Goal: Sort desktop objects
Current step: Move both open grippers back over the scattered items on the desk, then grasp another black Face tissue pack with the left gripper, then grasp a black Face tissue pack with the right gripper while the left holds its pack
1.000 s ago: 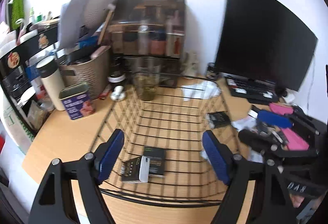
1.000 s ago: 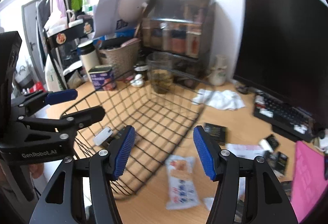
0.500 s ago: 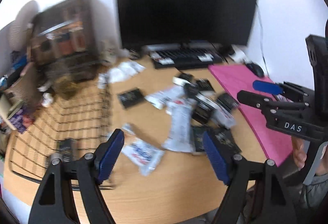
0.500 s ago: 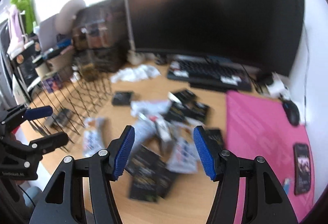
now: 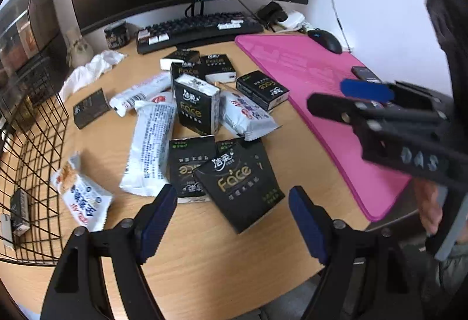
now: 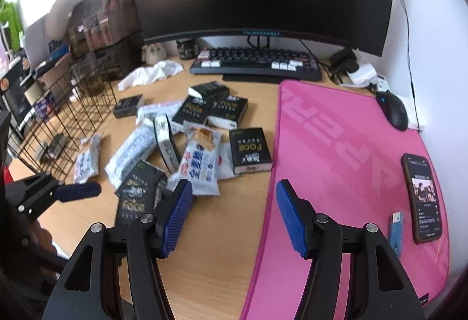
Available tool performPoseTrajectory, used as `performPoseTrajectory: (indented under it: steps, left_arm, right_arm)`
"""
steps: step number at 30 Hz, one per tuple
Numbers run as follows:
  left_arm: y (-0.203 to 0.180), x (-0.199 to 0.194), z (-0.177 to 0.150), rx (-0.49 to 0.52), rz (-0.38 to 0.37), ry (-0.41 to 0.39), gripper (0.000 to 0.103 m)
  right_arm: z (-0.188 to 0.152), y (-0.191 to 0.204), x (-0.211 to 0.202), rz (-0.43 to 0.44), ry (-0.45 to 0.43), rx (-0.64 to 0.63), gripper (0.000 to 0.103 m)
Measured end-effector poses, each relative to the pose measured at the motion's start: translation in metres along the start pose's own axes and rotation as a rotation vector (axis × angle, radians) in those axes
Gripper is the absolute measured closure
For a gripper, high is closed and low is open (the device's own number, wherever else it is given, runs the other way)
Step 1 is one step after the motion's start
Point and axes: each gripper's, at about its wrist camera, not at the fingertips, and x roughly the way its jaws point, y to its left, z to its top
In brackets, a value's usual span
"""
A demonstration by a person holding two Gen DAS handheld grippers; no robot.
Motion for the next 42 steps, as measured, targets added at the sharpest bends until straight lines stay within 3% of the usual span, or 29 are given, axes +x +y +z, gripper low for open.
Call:
performPoseTrajectory:
  steps: [10, 15, 18, 27, 32, 36, 42]
  left_arm:
    - [0.006, 0.026, 0.008, -0.009, -0.004, 0.032, 0.023]
    - [0.017, 0.024, 0.005, 0.001, 0.010, 0.045, 0.042]
    - [0.031, 0.018, 0.001, -0.025, 0.011, 0.051, 0.048]
    - [0.062, -0.001, -0.010, -0.077, 0.063, 0.041, 0.050]
    - [0.067, -0.006, -0.013, -0.083, 0.070, 0.036, 0.050]
    - [0.068, -0.007, -0.014, -0.086, 0.070, 0.035, 0.050]
    - [0.068, -0.005, -0.013, -0.090, 0.072, 0.037, 0.050]
  right_arm:
    - [-0.013, -0.007, 0.015, -0.018, 0.041, 0.019, 0.044]
    - [-0.012, -0.004, 0.020, -0.013, 0.048, 0.020, 0.044]
    - [-0.010, 0.001, 0.023, -0.001, 0.051, 0.011, 0.044]
    - [-0.017, 0.048, 0.039, 0.086, 0.092, -0.057, 0.044]
    - [-0.024, 0.073, 0.053, 0.081, 0.108, -0.091, 0.044]
    - [-0.023, 0.072, 0.057, 0.086, 0.100, -0.080, 0.044]
    - [-0.017, 0.048, 0.053, 0.002, 0.111, -0.064, 0.044]
